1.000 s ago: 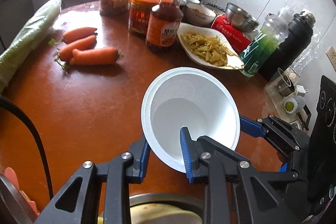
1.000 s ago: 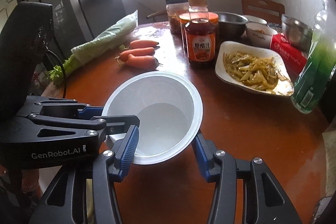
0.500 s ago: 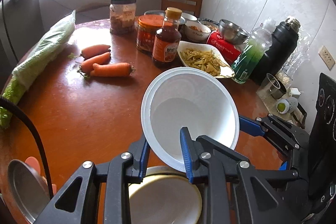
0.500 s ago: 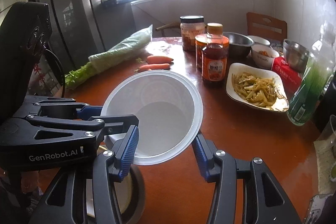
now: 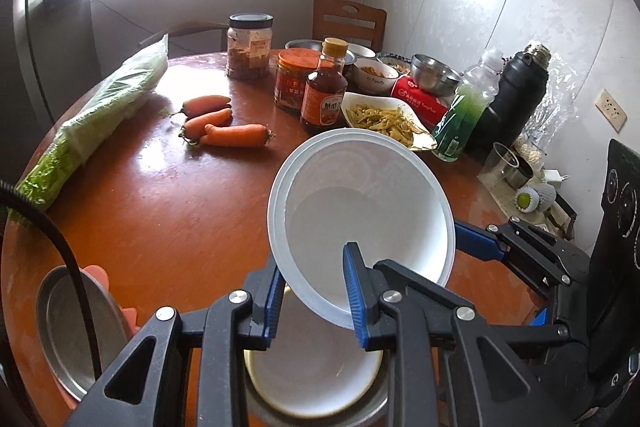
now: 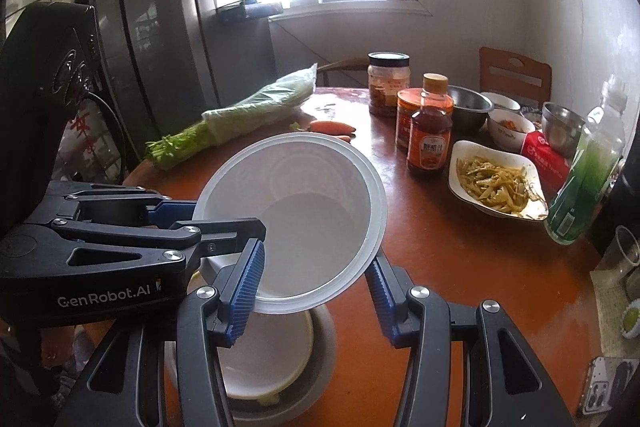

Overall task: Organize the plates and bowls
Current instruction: 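Carry the white bowl over the yellow bowl and lower it inside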

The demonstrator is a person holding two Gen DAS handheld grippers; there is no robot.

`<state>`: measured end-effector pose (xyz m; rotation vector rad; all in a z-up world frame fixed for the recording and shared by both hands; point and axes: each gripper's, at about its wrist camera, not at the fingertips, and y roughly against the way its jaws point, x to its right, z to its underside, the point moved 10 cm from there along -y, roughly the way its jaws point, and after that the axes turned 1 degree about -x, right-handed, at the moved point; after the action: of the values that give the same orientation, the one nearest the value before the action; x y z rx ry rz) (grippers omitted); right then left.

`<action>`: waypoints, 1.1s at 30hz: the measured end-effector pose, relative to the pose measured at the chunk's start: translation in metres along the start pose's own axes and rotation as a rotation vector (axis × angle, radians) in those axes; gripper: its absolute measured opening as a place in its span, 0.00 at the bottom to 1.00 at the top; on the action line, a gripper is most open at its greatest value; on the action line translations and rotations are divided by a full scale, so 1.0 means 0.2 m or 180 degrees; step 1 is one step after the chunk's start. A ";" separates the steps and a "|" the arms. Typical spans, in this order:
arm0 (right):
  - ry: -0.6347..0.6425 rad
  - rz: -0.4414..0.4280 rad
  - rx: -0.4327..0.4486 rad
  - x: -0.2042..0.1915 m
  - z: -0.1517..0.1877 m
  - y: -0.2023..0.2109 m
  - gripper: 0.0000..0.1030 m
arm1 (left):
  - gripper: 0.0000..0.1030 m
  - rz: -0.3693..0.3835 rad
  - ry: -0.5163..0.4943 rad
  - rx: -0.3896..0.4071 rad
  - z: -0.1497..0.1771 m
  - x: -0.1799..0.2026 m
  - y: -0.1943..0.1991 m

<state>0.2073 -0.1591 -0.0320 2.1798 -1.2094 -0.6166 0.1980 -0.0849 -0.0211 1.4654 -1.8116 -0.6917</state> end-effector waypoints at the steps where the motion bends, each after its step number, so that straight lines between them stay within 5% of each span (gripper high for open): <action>1: 0.0011 0.0000 0.0010 -0.02 0.00 0.01 0.51 | 0.28 -0.0002 -0.0001 0.0024 0.01 0.00 0.02; 16: 0.0061 0.0007 0.0031 -0.19 0.12 0.13 0.51 | 0.28 0.0003 -0.0030 0.0070 0.20 -0.02 0.14; 33: 0.0013 -0.0029 -0.0158 -0.24 0.34 0.09 0.51 | 0.28 -0.0022 -0.0036 -0.0086 0.39 -0.05 0.05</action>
<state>0.1307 -0.1418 -0.0644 2.1456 -1.1706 -0.6391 0.1317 -0.0753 -0.0633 1.4535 -1.7998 -0.7263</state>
